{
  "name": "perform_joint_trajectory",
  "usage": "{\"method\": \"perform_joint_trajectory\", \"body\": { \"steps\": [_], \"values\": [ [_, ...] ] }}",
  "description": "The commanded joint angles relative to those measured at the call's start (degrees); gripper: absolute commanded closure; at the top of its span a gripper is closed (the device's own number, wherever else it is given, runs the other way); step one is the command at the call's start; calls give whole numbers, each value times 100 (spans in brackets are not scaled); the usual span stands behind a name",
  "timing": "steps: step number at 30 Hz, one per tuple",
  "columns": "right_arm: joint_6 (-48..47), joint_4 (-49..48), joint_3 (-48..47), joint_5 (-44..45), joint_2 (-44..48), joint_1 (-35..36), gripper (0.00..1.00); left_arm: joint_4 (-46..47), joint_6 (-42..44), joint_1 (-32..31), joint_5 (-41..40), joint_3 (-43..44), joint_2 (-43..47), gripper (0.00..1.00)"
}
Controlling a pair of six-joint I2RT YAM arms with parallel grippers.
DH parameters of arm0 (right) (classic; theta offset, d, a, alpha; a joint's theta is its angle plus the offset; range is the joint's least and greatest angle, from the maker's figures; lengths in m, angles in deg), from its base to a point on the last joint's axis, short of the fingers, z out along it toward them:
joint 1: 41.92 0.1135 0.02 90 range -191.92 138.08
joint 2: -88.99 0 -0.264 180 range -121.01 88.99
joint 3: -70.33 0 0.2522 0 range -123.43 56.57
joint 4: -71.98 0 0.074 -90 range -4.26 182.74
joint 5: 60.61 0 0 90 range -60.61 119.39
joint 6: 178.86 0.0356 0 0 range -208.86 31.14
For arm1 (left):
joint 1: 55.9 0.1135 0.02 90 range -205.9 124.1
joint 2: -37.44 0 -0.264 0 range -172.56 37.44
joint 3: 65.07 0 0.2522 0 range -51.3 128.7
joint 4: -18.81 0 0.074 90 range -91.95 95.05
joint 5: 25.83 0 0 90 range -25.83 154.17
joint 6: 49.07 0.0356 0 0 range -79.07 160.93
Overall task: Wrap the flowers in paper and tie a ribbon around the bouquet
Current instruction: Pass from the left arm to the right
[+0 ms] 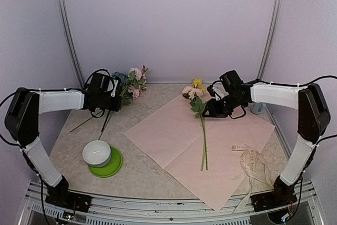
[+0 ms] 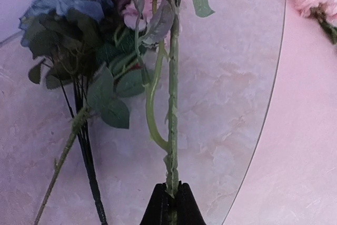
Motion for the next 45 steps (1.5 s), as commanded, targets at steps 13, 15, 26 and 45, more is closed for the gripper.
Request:
{"method": "perform_joint_trajectory", "body": {
  "steps": [13, 15, 26, 45],
  "values": [
    [-676, -2816, -41, -1673, 1677, 1368, 46, 3961, -843, -1828, 1401, -1072, 2400, 100],
    [-518, -3350, -168, -1826, 1667, 1536, 43, 4474, -925, -2183, 1569, -1188, 2492, 100],
    [261, -5273, -290, -1919, 1334, 1947, 34, 5585, -1585, -2966, 2179, -1136, 2072, 100],
    [296, -3531, -612, -932, 1531, 1600, 100, 4727, -1139, -3145, 1636, -842, 1896, 21]
  ]
}}
